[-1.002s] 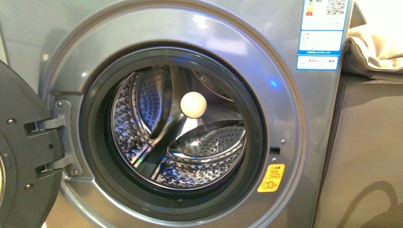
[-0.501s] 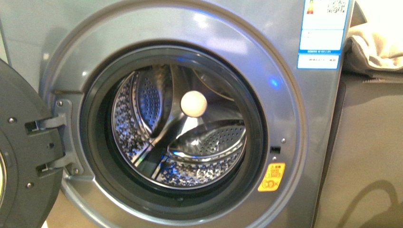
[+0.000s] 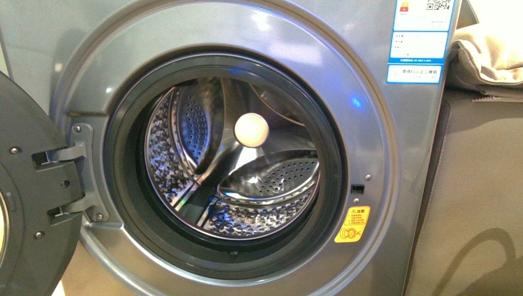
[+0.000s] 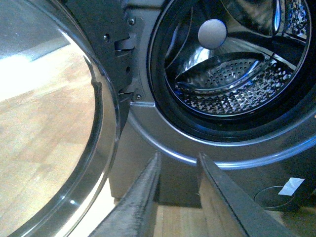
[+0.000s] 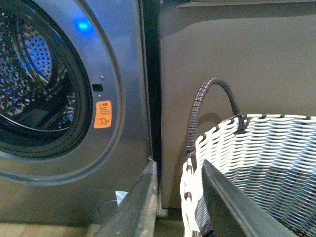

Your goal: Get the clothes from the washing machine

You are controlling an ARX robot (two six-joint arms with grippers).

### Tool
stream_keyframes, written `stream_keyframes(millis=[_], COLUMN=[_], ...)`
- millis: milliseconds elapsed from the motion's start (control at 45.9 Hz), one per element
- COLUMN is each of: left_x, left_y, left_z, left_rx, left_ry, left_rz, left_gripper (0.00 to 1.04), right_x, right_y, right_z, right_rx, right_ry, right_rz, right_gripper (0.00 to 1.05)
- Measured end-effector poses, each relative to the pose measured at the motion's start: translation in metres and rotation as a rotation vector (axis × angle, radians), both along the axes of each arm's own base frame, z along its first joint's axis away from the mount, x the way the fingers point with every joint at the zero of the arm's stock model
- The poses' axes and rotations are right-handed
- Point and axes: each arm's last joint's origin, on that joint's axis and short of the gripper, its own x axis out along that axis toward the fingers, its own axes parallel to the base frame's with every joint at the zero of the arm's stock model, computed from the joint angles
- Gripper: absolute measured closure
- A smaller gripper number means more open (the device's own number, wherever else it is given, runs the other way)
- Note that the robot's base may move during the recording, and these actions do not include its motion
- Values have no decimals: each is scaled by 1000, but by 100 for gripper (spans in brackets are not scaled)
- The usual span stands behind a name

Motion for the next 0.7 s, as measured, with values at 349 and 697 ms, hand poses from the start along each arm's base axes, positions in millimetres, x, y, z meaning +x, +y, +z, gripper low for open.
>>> stream_keyframes(millis=[349, 697], left_x=[0, 0], left_y=[0, 0], left_z=[0, 0], left_rx=[0, 0], left_ry=[0, 0], left_rz=[0, 0], left_gripper=[20, 6], right_x=[0, 0], right_y=[0, 0], right_z=[0, 0], right_rx=[0, 0], right_ry=[0, 0], right_rz=[0, 0], right_gripper=[16, 8])
